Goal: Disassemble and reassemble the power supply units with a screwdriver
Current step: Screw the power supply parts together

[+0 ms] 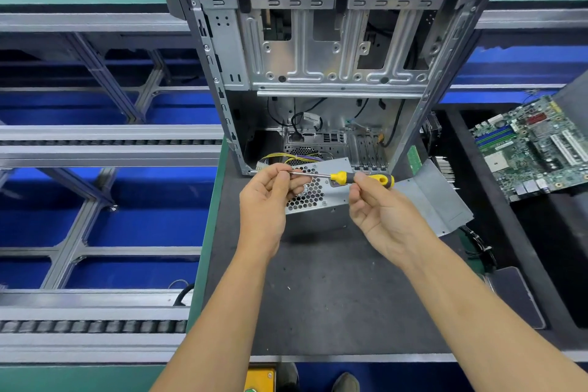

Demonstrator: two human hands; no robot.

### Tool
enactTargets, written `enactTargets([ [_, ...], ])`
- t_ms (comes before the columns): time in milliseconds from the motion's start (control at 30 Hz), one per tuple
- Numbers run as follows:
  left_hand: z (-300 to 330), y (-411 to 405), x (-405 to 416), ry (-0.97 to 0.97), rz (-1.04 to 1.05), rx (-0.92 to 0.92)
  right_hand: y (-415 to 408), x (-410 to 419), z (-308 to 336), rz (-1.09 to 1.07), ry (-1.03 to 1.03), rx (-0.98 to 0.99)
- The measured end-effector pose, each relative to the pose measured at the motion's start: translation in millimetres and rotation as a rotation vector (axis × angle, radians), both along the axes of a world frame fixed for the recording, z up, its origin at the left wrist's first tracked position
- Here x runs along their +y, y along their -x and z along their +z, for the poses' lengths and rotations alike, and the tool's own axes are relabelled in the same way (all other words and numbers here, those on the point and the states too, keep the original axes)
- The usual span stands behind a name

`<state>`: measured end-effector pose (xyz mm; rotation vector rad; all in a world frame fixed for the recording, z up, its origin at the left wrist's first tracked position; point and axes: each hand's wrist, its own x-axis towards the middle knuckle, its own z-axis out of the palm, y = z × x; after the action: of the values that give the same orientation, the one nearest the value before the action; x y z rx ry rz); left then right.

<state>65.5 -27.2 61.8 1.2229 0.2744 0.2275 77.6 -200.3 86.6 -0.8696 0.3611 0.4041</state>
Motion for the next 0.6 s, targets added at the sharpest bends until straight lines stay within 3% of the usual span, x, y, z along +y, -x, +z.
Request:
enactTargets([
  [333,-10,-1,4,-0.022,-0.018,-0.013,1,17,-8,-0.100,0.014,-0.024],
  [467,-8,-1,4,0.125,0.058,-0.020,-2,14,-3,-0.171,0.061,-0.046],
  [600,-6,-4,9,0.294,0.147,0.029,-9,6,8,-0.195,0.264,-0.231],
])
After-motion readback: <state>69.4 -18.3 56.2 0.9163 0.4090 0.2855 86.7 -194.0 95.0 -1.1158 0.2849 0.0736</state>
